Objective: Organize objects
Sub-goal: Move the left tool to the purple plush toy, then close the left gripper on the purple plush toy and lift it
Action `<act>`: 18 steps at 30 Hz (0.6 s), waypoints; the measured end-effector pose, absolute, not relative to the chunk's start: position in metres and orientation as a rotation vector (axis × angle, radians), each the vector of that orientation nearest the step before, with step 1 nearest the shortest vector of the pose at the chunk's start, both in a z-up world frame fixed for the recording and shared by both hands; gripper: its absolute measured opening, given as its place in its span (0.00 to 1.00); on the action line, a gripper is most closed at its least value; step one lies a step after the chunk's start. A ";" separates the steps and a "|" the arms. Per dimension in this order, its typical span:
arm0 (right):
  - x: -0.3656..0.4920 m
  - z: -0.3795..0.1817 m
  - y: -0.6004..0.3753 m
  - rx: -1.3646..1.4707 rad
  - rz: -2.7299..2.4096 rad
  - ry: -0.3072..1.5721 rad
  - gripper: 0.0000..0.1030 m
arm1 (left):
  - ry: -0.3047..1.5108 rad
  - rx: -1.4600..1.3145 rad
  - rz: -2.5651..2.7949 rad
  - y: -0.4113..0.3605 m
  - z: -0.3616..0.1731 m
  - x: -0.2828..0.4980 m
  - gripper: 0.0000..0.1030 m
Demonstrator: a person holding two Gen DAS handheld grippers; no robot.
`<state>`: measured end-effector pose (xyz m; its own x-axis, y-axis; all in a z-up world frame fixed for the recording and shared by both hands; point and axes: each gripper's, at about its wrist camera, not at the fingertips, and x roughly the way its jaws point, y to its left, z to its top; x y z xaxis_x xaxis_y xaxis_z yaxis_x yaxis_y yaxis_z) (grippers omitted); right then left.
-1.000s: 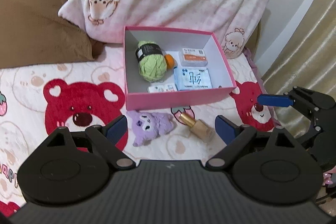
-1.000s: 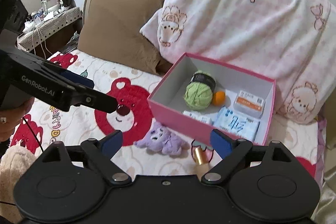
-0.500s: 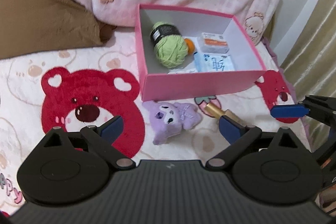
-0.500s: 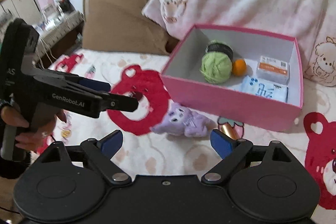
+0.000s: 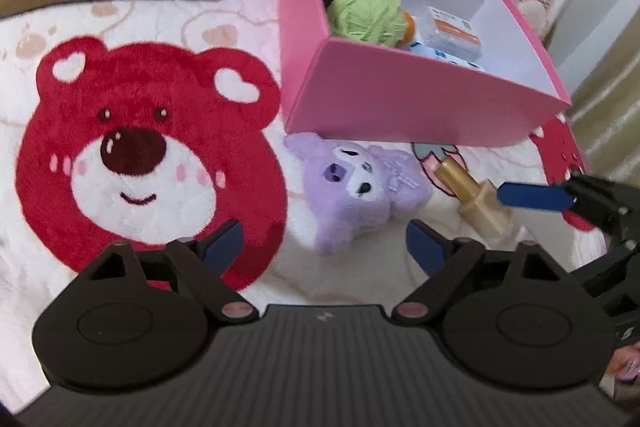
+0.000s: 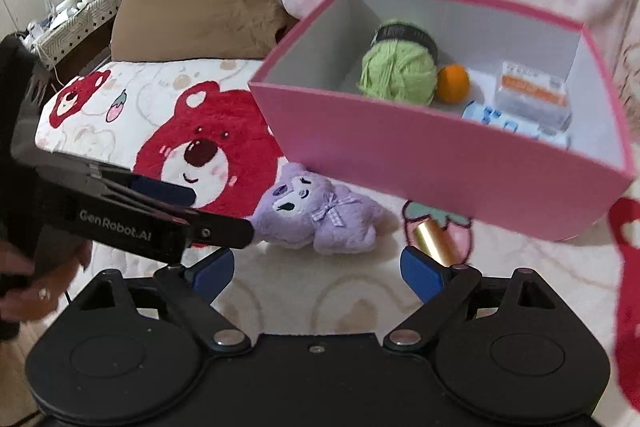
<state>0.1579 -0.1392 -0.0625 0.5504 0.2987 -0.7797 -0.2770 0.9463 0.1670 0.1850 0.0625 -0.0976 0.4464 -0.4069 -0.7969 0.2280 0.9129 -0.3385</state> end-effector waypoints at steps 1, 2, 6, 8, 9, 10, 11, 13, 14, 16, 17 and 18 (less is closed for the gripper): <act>0.159 -0.068 -0.136 0.005 0.347 0.914 0.89 | 1.027 -0.191 -0.392 0.062 -0.101 0.185 0.79; 0.159 -0.072 -0.133 -0.022 0.353 0.902 0.88 | 1.013 -0.184 -0.393 0.061 -0.104 0.185 0.78; 0.163 -0.087 -0.126 -0.056 0.386 0.893 0.85 | 0.951 -0.193 -0.423 0.059 -0.108 0.188 0.70; 0.165 -0.090 -0.128 -0.039 0.402 0.885 0.84 | 0.932 -0.224 -0.445 0.059 -0.109 0.193 0.69; 0.167 -0.091 -0.128 -0.028 0.408 0.882 0.84 | 0.925 -0.237 -0.456 0.058 -0.110 0.196 0.68; 0.169 -0.093 -0.128 -0.016 0.416 0.884 0.84 | 0.925 -0.250 -0.463 0.056 -0.112 0.199 0.64; 0.172 -0.095 -0.129 -0.007 0.421 0.889 0.84 | 0.930 -0.265 -0.469 0.055 -0.114 0.202 0.59; 0.176 -0.098 -0.127 -0.015 0.419 0.898 0.84 | 0.950 -0.287 -0.473 0.054 -0.120 0.206 0.54; 0.179 -0.100 -0.126 -0.024 0.416 0.904 0.84 | 0.962 -0.291 -0.471 0.054 -0.124 0.207 0.52; 0.183 -0.102 -0.127 -0.021 0.422 0.913 0.84 | 0.977 -0.302 -0.473 0.055 -0.131 0.209 0.48; 0.186 -0.103 -0.128 -0.007 0.433 0.922 0.84 | 0.984 -0.317 -0.484 0.057 -0.133 0.211 0.46; 0.190 -0.106 -0.129 0.006 0.444 0.939 0.84 | 0.991 -0.330 -0.490 0.057 -0.135 0.212 0.45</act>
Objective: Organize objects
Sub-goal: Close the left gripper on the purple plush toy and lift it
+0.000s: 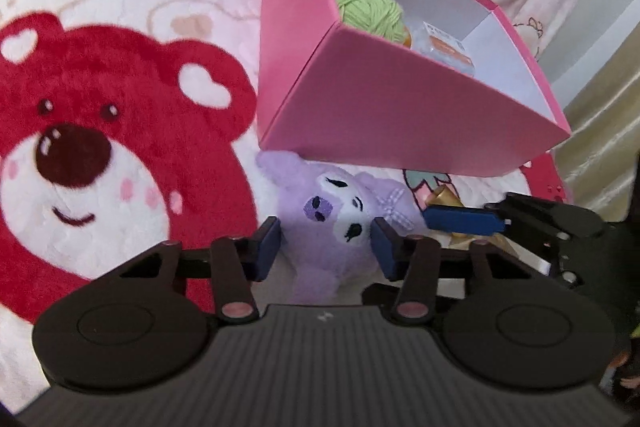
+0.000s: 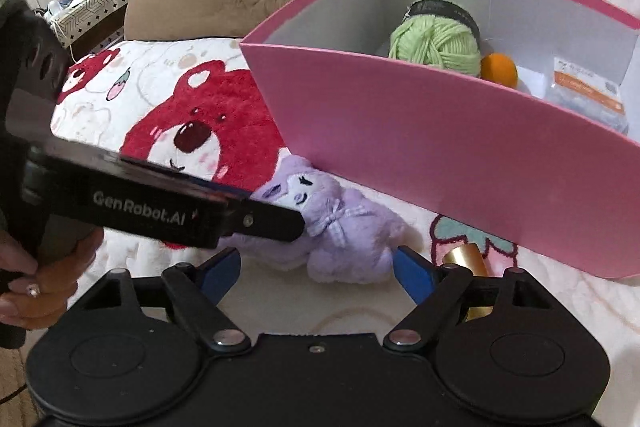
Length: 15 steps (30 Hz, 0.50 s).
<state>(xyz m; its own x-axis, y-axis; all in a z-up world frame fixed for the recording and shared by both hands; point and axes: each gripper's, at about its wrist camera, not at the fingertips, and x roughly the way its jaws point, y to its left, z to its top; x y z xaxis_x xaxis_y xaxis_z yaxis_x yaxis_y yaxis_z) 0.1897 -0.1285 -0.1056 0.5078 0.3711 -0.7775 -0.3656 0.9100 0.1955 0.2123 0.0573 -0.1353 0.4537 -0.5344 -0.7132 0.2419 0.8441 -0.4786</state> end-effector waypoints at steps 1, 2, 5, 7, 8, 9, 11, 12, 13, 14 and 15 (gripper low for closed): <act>0.192 -0.108 -0.129 0.012 0.441 0.949 0.84 | 1.000 -0.335 -0.489 0.058 -0.137 0.213 0.44; 0.196 -0.112 -0.129 0.019 0.437 0.960 0.84 | 1.002 -0.341 -0.496 0.058 -0.139 0.214 0.43; 0.205 -0.123 -0.129 0.068 0.435 1.004 0.81 | 1.002 -0.343 -0.498 0.057 -0.142 0.215 0.43; 0.204 -0.125 -0.127 0.071 0.435 0.996 0.79 | 1.007 -0.347 -0.495 0.057 -0.143 0.216 0.43; 0.202 -0.124 -0.126 0.058 0.436 0.988 0.77 | 1.008 -0.353 -0.496 0.058 -0.143 0.217 0.43; 0.200 -0.122 -0.124 0.048 0.437 0.981 0.75 | 1.009 -0.362 -0.498 0.059 -0.143 0.217 0.43; 0.196 -0.118 -0.123 0.039 0.436 0.965 0.73 | 1.006 -0.372 -0.505 0.061 -0.140 0.216 0.43; 0.194 -0.115 -0.124 0.043 0.436 0.958 0.73 | 1.005 -0.376 -0.508 0.062 -0.138 0.215 0.43; 0.192 -0.112 -0.127 0.049 0.439 0.951 0.73 | 1.003 -0.382 -0.509 0.063 -0.135 0.214 0.43; 0.188 -0.109 -0.128 0.057 0.443 0.941 0.73 | 0.998 -0.387 -0.510 0.063 -0.131 0.211 0.43; 0.186 -0.105 -0.130 0.063 0.445 0.931 0.73 | 0.988 -0.385 -0.513 0.063 -0.127 0.207 0.43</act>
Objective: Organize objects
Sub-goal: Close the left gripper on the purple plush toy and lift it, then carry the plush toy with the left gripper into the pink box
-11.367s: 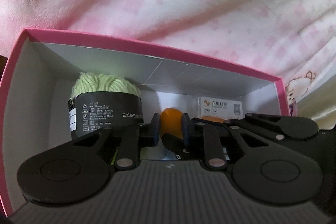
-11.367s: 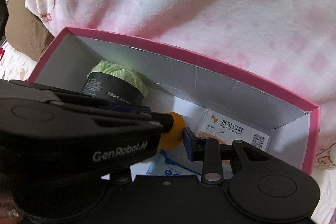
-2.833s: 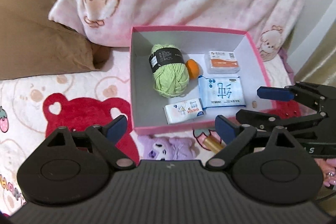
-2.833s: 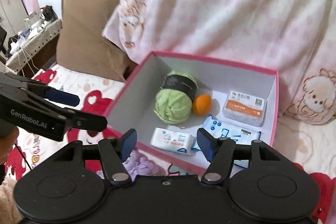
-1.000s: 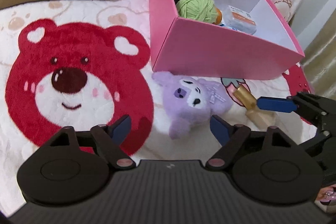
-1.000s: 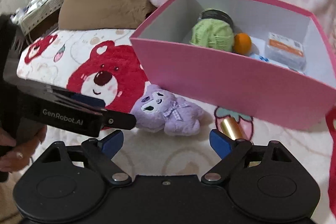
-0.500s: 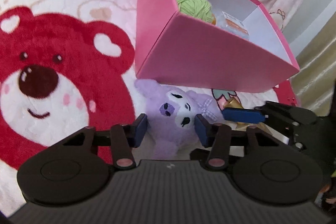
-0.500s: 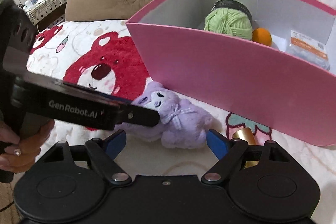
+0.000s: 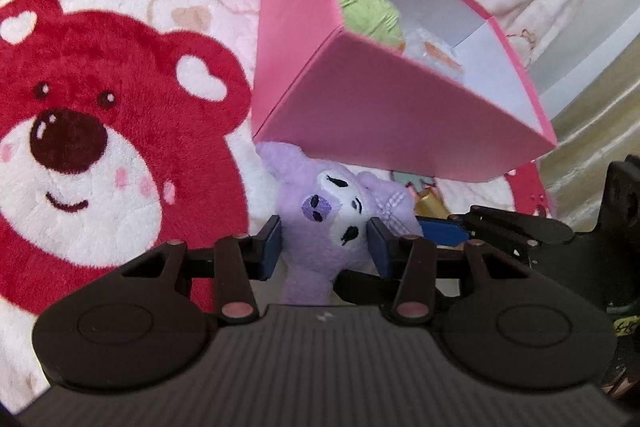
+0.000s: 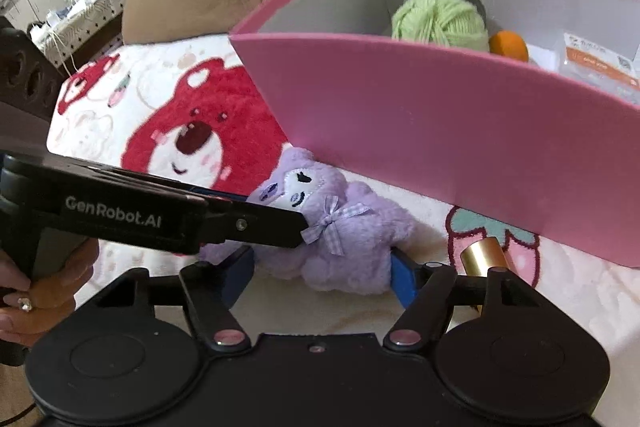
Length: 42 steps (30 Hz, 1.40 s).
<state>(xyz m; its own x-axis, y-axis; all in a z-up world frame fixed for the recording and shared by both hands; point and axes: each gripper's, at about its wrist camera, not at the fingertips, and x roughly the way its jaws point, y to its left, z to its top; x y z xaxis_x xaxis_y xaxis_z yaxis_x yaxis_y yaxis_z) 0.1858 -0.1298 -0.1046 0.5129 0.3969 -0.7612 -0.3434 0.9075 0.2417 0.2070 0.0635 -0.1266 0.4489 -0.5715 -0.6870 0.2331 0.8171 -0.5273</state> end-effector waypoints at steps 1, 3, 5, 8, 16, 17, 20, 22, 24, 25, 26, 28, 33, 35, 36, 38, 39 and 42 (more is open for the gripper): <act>0.181 -0.099 -0.131 0.068 0.450 0.918 0.73 | 0.972 -0.375 -0.518 0.063 -0.121 0.202 0.43; 0.174 -0.089 -0.132 0.071 0.459 0.895 0.74 | 0.945 -0.351 -0.529 0.063 -0.108 0.192 0.43; 0.165 -0.079 -0.132 0.068 0.469 0.875 0.76 | 0.933 -0.341 -0.541 0.065 -0.098 0.182 0.43; 0.151 -0.062 -0.132 0.050 0.493 0.836 0.80 | 0.915 -0.328 -0.560 0.066 -0.082 0.169 0.43; 0.124 -0.026 -0.137 0.004 0.505 0.771 0.86 | 0.859 -0.287 -0.584 0.053 -0.040 0.145 0.43; 0.122 -0.022 -0.140 0.004 0.501 0.761 0.87 | 0.856 -0.285 -0.593 0.051 -0.036 0.142 0.43; 0.116 -0.010 -0.146 -0.006 0.488 0.741 0.87 | 0.843 -0.298 -0.607 0.044 -0.026 0.136 0.43; 0.113 -0.004 -0.148 -0.020 0.478 0.728 0.87 | 0.828 -0.315 -0.611 0.040 -0.021 0.132 0.43; 0.110 0.002 -0.150 -0.040 0.465 0.718 0.87 | 0.825 -0.337 -0.622 0.035 -0.017 0.128 0.43; 0.109 0.004 -0.152 -0.051 0.461 0.714 0.87 | 0.825 -0.344 -0.622 0.033 -0.015 0.127 0.43; 0.108 0.006 -0.153 -0.059 0.454 0.710 0.87 | 0.824 -0.348 -0.625 0.030 -0.012 0.127 0.43; 0.107 0.009 -0.157 -0.066 0.446 0.700 0.87 | 0.821 -0.342 -0.623 0.024 -0.007 0.126 0.43; 0.110 0.022 -0.167 -0.064 0.421 0.691 0.85 | 0.823 -0.309 -0.629 0.009 0.008 0.132 0.43; 0.114 0.029 -0.172 -0.070 0.412 0.691 0.85 | 0.822 -0.297 -0.631 0.004 0.016 0.137 0.43; 0.116 0.033 -0.174 -0.072 0.410 0.692 0.85 | 0.821 -0.285 -0.631 0.000 0.020 0.139 0.43; 0.121 0.040 -0.177 -0.078 0.406 0.692 0.85 | 0.825 -0.274 -0.624 -0.006 0.029 0.146 0.43; 0.124 0.044 -0.180 -0.082 0.403 0.689 0.85 | 0.828 -0.275 -0.624 -0.009 0.034 0.150 0.43; 0.134 0.054 -0.187 -0.086 0.402 0.686 0.85 | 0.830 -0.276 -0.623 -0.015 0.045 0.163 0.43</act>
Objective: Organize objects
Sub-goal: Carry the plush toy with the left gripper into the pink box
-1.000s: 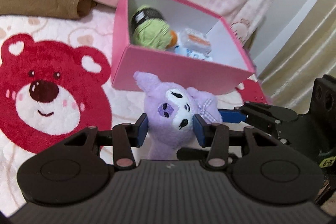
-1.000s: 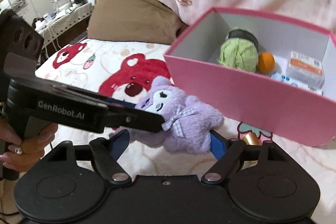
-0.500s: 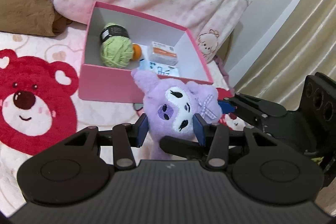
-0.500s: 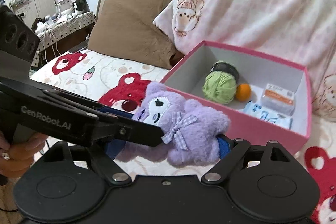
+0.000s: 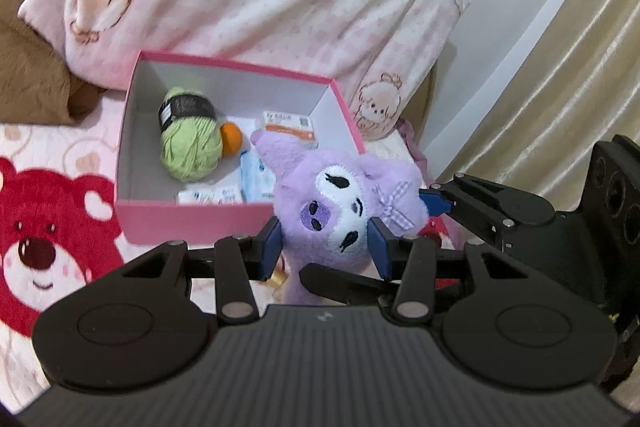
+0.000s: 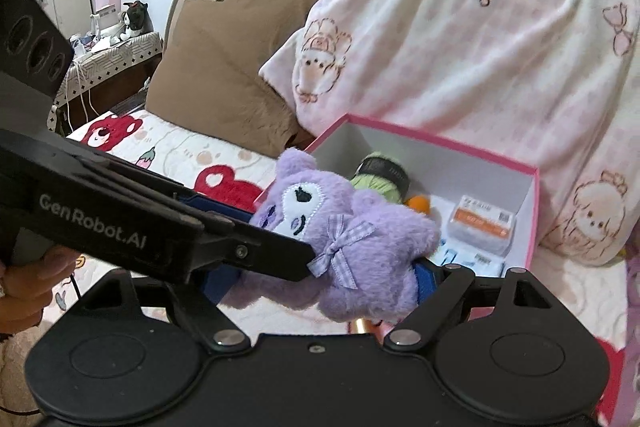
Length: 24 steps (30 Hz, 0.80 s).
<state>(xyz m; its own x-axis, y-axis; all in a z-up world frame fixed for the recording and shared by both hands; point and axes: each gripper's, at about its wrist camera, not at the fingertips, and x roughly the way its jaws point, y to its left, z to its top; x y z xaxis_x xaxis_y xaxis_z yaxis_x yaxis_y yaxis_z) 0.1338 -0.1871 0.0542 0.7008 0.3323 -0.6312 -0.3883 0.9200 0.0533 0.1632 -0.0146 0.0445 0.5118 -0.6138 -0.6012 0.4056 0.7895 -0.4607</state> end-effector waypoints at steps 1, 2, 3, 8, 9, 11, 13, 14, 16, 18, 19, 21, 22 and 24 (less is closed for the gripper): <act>0.138 0.057 -0.190 -0.086 0.404 0.685 0.85 | 0.824 -0.274 -0.621 -0.017 0.048 0.168 0.43; 0.142 0.060 -0.193 -0.088 0.404 0.684 0.85 | 0.820 -0.273 -0.620 -0.018 0.050 0.171 0.43; 0.147 0.062 -0.195 -0.092 0.403 0.683 0.85 | 0.816 -0.272 -0.618 -0.020 0.053 0.176 0.43; 0.179 0.067 -0.208 -0.099 0.399 0.698 0.83 | 0.824 -0.275 -0.601 -0.030 0.057 0.207 0.43; 0.187 0.066 -0.211 -0.098 0.398 0.706 0.82 | 0.829 -0.276 -0.596 -0.033 0.056 0.214 0.43; 0.202 0.063 -0.217 -0.095 0.399 0.728 0.81 | 0.846 -0.280 -0.586 -0.037 0.052 0.229 0.43; 0.218 0.058 -0.222 -0.090 0.402 0.758 0.80 | 0.870 -0.298 -0.577 -0.041 0.045 0.244 0.43; 0.225 0.055 -0.225 -0.087 0.404 0.775 0.80 | 0.880 -0.306 -0.574 -0.042 0.041 0.251 0.43; 0.238 0.048 -0.229 -0.081 0.406 0.810 0.79 | 0.900 -0.321 -0.565 -0.046 0.031 0.263 0.43; 0.249 0.039 -0.231 -0.086 0.402 0.844 0.78 | 0.923 -0.331 -0.562 -0.050 0.020 0.275 0.43; 0.254 0.035 -0.232 -0.089 0.396 0.859 0.78 | 0.939 -0.336 -0.559 -0.052 0.014 0.282 0.43; 0.263 0.024 -0.233 -0.101 0.385 0.891 0.78 | 0.960 -0.328 -0.553 -0.057 0.004 0.291 0.43; 0.268 0.019 -0.233 -0.107 0.378 0.904 0.78 | 0.974 -0.334 -0.547 -0.059 -0.002 0.296 0.43; 0.278 0.009 -0.234 -0.116 0.366 0.931 0.78 | 0.997 -0.348 -0.539 -0.062 -0.013 0.306 0.43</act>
<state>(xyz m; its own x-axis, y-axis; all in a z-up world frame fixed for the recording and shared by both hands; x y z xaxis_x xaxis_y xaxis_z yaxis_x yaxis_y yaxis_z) 0.2779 -0.2336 0.0085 0.5410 0.2574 -0.8007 -0.3564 0.9325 0.0590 0.3062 -0.0615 -0.0129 0.4292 -0.5755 -0.6961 0.2677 0.8171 -0.5106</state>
